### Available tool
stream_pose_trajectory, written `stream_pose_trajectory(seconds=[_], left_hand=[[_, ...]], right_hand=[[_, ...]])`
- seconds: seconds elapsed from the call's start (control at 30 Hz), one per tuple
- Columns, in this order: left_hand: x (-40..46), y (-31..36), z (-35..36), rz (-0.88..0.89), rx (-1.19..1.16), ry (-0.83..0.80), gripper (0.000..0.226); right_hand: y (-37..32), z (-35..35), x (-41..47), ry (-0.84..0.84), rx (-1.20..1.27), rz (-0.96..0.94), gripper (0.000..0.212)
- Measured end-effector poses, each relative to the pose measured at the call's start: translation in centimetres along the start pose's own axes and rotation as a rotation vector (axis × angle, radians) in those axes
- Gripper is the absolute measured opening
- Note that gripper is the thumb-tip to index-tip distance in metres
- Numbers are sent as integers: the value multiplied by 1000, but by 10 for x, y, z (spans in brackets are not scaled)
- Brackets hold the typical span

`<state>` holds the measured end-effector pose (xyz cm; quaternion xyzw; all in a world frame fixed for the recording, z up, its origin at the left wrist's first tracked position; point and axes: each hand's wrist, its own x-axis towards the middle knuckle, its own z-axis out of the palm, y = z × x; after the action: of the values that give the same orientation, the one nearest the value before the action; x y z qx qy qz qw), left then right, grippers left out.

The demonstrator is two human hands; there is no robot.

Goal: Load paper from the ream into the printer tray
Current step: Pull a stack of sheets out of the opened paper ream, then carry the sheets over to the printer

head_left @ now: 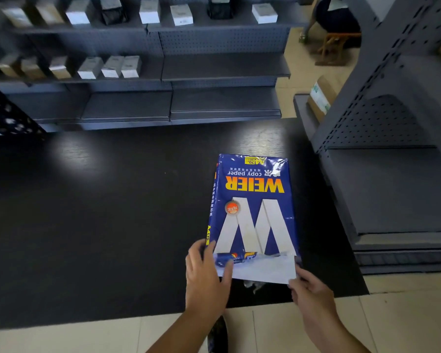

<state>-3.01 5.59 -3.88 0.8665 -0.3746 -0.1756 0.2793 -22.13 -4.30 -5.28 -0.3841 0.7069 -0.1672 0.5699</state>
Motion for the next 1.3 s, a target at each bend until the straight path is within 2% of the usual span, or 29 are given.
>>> stream_pose_trajectory(seconds=[0.07,0.17,0.27,0.33,0.4,0.5,0.67,0.83,1.0,1.13,1.3], left_hand=[[-3,0,-5,-226,-168,28,57],[-10,-3,-8,-437,-276,-122,61],[-25,-6,-14,-467,-260,-200,55],[-43,-3,-18,-431,-309,-265,48],[-64,3,-23,-370,-369,-307,48],[-93,6,-29,-312,-354,-267,46],[-153,17,-36,-275,-299,-200,47],[-204,17,-42,-215,-315,-129,48],[-256,-3,-59,-255,-373,-88,51],[-299,-30,-97,-322,-439,9,50],[-371,-95,-172,-427,-482,219,54]], right_hand=[[5,-9,-12,-48,-15,39,34],[14,-28,-37,-164,-107,115,23],[14,-43,-58,-322,-193,141,12],[12,-47,-57,-305,-194,118,12],[15,-48,-52,-229,-133,59,22],[32,-52,-52,-220,-131,-25,44],[56,-78,-100,-224,-115,-108,44],[87,-95,-137,-243,-97,-196,54],[109,-102,-183,-279,-107,-299,57],[115,-80,-228,-369,-181,-425,54],[135,-1,-293,-541,-322,-539,56]])
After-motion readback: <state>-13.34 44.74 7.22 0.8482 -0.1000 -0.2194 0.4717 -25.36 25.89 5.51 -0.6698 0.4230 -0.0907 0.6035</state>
